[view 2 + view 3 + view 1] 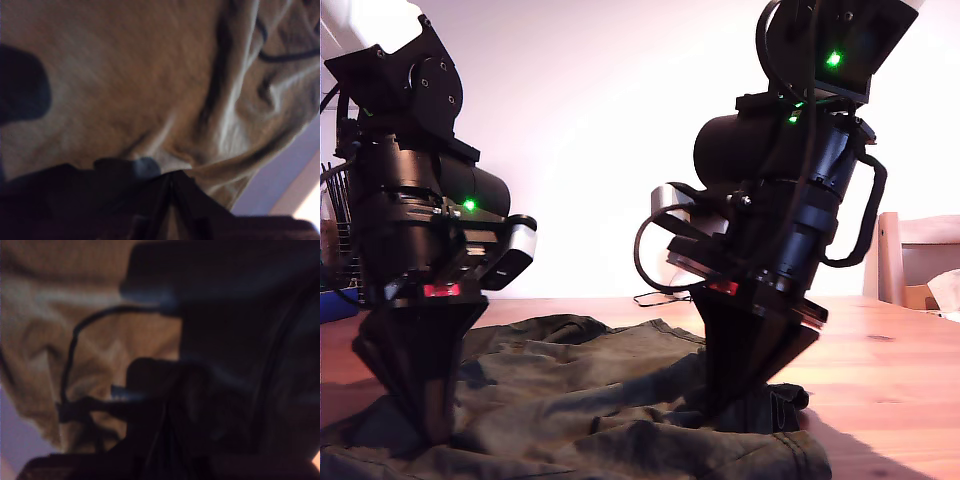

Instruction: Fold the underwear in front of you. After folding it, place it to the left side.

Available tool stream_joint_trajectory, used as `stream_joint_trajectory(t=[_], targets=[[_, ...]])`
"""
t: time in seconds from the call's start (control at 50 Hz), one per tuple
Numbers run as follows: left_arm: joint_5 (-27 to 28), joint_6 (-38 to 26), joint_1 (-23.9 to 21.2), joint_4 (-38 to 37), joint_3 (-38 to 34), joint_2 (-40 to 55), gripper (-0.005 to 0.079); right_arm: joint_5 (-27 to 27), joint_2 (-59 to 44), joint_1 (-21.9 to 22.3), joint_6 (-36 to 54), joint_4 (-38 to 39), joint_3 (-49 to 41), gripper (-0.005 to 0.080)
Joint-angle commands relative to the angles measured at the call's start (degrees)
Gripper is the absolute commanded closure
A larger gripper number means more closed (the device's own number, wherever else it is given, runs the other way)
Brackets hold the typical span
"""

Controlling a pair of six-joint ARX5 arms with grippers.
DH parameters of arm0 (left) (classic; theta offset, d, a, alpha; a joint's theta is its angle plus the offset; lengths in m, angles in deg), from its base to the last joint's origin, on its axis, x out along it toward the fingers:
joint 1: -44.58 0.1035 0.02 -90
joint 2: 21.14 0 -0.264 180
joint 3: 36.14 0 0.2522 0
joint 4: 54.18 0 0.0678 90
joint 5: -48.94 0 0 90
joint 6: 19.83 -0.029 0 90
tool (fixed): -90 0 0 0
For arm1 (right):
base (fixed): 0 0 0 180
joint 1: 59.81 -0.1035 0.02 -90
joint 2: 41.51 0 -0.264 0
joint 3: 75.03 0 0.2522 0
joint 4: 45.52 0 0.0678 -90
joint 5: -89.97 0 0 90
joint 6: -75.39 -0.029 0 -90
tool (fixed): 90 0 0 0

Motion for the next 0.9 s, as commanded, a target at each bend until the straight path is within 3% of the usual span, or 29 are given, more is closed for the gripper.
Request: stream_joint_trajectory(t=[0.0,0.36,0.54,0.88], targets=[[0.70,0.31,0.59,0.79,-1.05,-3.08,0.0766,0.13,2.93,-0.11,-0.26,1.22,1.01,0.0763],[2.75,2.45,3.98,13.55,-2.89,-15.04,0.0766,-6.69,9.44,-0.20,-4.35,11.19,-0.31,0.0763],[5.11,4.37,6.54,24.50,-10.62,-23.08,0.0766,-10.69,15.10,-0.28,-9.44,18.45,-6.10,0.0763],[8.35,12.46,14.49,34.53,-28.61,-41.38,0.0766,-18.43,34.25,-1.92,-18.80,31.93,-25.22,0.0763]])
